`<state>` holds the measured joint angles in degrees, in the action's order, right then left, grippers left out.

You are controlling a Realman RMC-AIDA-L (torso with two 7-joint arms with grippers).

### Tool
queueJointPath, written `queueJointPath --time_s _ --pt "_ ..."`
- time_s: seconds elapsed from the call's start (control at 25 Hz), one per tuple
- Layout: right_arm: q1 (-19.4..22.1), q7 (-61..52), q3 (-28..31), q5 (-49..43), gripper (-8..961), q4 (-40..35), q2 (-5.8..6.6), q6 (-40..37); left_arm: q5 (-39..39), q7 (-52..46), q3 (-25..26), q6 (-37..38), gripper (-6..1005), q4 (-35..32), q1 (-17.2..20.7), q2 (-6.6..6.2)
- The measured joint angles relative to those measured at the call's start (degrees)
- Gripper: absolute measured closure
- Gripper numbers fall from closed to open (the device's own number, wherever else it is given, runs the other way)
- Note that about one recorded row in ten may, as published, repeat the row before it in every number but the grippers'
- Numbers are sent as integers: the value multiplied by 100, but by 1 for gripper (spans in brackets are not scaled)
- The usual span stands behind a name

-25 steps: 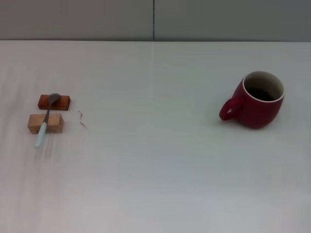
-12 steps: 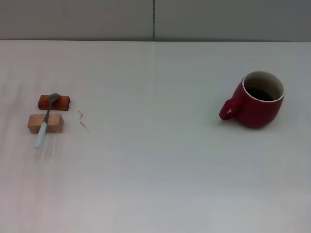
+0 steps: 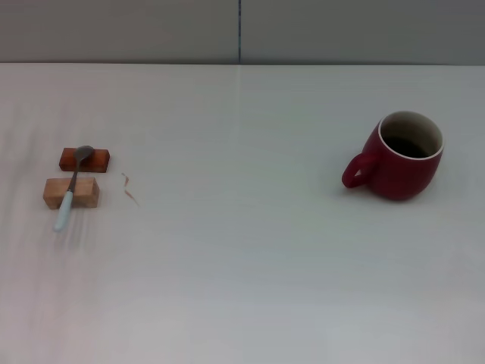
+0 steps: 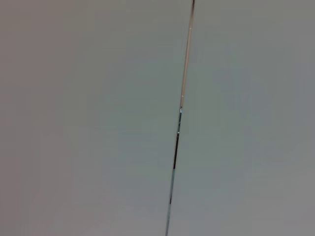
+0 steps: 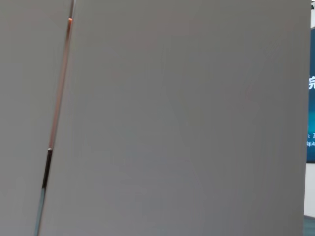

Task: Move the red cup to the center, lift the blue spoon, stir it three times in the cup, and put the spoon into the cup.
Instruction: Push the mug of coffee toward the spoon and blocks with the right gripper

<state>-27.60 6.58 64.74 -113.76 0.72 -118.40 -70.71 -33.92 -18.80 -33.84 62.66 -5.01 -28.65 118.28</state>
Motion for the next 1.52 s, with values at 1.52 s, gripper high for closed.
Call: queueJointPath --time_s 1.52 --pt "-392 5440 -2246 -983 901 174 -41 2148 0 -30 0 53 179 -17 -77 2"
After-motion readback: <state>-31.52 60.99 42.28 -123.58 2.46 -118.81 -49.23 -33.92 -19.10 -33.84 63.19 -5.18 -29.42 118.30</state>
